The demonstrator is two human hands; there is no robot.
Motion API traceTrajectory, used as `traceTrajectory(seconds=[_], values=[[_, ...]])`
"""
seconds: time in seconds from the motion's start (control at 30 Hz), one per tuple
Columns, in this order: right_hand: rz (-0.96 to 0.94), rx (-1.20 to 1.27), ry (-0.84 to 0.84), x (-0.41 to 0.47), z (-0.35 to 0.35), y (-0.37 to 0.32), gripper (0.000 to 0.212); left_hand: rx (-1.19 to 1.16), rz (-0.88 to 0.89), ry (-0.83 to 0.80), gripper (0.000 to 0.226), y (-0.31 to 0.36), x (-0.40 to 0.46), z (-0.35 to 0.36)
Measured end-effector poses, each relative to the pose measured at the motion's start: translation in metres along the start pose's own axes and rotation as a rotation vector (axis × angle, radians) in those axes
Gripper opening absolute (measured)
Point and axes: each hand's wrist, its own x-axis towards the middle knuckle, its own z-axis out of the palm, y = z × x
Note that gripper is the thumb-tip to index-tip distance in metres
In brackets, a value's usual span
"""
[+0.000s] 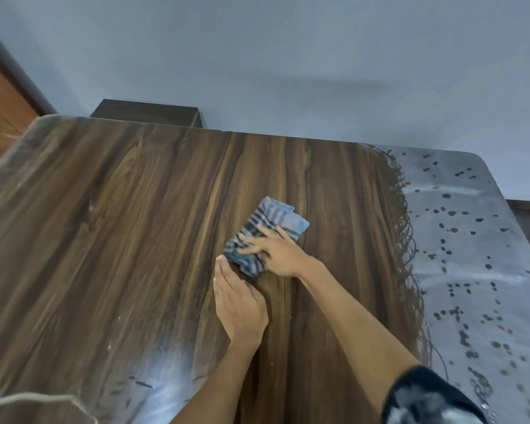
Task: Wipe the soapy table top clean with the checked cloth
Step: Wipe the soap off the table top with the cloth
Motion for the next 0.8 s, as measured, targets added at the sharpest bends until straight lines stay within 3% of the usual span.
traceTrajectory(seconds=[0.17,0.27,0.37,0.47,0.53,0.63,0.7,0.8], values=[[0.029,-0.111,0.011,-0.104,0.019,0.022,0.054,-0.04,0.038,0.003,0.059,-0.008,-0.005,-0.006],[0.226,-0.195,0.09,-0.153,0.009,0.043,0.049,0.019,0.068,-0.035,0.054,-0.013,-0.005,-0.004],[0.442,-0.315,0.198,-0.147,-0.013,0.064,0.042,0.095,0.113,-0.079,0.048,-0.017,-0.008,-0.002],[0.531,-0.298,0.235,-0.102,-0.016,0.068,0.044,0.089,0.14,-0.085,0.046,-0.017,-0.01,-0.005],[0.522,-0.18,0.279,-0.075,-0.003,0.056,0.044,0.057,0.15,-0.075,0.043,-0.017,-0.011,-0.006],[0.335,-0.148,0.304,-0.073,0.032,0.023,0.045,-0.042,0.148,-0.058,0.042,-0.018,-0.011,-0.009],[0.211,-0.142,0.26,-0.103,0.056,-0.004,0.049,-0.085,0.15,-0.072,0.045,-0.02,-0.01,-0.011],[0.173,-0.173,0.204,-0.172,0.094,-0.023,0.044,-0.08,0.192,-0.108,0.044,-0.022,-0.009,-0.013]])
